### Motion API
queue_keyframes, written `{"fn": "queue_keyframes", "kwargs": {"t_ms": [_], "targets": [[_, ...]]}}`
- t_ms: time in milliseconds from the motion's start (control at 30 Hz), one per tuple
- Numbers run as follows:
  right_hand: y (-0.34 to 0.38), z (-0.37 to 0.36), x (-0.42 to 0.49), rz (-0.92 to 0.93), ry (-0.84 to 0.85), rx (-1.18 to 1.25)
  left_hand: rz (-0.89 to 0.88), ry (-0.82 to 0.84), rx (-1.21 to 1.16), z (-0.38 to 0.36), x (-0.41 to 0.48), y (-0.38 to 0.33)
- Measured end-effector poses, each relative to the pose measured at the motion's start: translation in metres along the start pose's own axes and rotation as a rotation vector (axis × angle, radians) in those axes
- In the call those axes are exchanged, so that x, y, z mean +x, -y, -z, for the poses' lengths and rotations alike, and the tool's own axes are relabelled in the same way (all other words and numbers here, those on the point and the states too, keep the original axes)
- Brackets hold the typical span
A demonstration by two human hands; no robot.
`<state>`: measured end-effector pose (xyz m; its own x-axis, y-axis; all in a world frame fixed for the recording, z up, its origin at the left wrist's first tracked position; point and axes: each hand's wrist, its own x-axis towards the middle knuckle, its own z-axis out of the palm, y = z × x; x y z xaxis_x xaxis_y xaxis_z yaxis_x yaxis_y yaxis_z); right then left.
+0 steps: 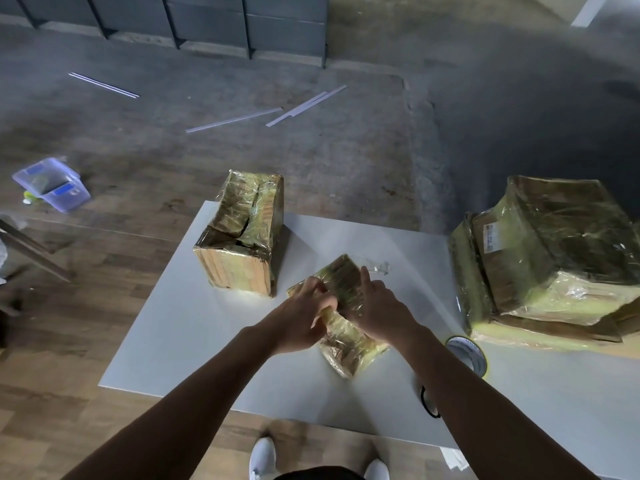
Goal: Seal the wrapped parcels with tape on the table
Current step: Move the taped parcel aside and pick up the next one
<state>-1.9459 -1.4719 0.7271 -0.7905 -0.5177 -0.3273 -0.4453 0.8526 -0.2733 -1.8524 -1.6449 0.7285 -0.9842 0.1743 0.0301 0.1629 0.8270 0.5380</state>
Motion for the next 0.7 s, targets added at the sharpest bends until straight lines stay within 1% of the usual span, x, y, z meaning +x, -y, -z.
{"fn": "queue_keyframes", "kwargs": {"t_ms": [100,167,233,300,400,467,600,700], "targets": [[0.015,0.005,0.006,-0.007,-0.014,-0.214,0.010,-0.022,0.020,-0.001,-0.006,-0.003],[0.026,0.011,0.010,0.008,-0.015,-0.261,0.023,-0.045,0.008,-0.003,-0.010,-0.003],[0.030,0.019,0.013,0.060,0.035,-0.215,0.030,-0.072,-0.021,-0.004,-0.014,-0.003],[0.029,0.028,0.012,0.101,0.101,-0.114,0.029,-0.098,-0.038,-0.007,-0.018,-0.003],[0.023,0.041,0.008,0.133,0.210,-0.013,0.040,-0.133,-0.046,-0.013,-0.024,-0.005],[0.023,0.047,0.004,0.143,0.241,0.036,0.029,-0.174,-0.055,-0.015,-0.027,-0.008],[0.023,0.034,-0.001,0.219,0.191,0.060,0.036,-0.186,-0.048,-0.018,-0.031,-0.014],[0.014,0.025,-0.007,0.228,0.107,0.195,0.050,-0.190,-0.018,-0.023,-0.034,-0.014]]}}
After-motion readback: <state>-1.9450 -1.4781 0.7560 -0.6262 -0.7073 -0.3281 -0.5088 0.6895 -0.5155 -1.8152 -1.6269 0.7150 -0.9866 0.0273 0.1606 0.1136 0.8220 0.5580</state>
